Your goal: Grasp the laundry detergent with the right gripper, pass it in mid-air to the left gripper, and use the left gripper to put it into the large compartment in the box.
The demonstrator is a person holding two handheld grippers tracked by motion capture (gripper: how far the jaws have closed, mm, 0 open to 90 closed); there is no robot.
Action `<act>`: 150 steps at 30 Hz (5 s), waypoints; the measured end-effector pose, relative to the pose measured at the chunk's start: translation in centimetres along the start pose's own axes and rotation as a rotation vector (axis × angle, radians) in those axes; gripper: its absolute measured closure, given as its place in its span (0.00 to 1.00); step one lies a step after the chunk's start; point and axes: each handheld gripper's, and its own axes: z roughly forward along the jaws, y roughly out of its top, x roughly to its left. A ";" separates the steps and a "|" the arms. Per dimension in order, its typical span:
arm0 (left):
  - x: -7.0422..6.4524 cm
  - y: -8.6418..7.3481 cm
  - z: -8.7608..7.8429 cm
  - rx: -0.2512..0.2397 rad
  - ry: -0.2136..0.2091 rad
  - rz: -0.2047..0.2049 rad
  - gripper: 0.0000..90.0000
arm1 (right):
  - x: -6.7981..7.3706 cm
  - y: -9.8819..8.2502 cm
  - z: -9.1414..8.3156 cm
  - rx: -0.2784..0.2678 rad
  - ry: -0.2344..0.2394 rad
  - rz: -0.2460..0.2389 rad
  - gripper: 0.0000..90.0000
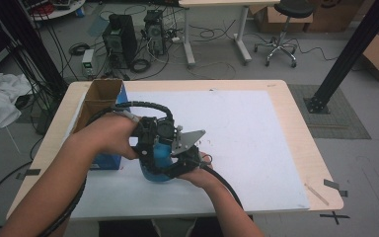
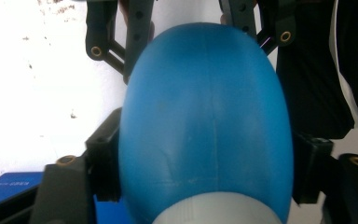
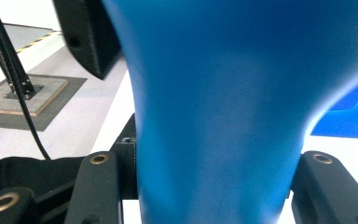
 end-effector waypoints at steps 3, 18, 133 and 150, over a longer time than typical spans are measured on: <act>0.0 0.0 0.0 0.000 0.002 0.000 0.36 | 0.0 0.0 0.0 0.000 -0.001 -0.001 0.51; -0.1 -0.3 0.3 0.017 0.020 0.006 0.43 | 0.0 -0.1 0.3 0.006 0.001 -0.003 0.51; 10.0 -19.3 -8.8 0.051 -0.096 -1.496 0.43 | -2.4 2.6 -13.3 0.806 -0.065 0.030 0.00; 10.8 -18.3 -1.9 0.086 -0.136 -1.470 0.44 | -2.2 2.2 -13.6 0.799 -0.072 0.030 0.00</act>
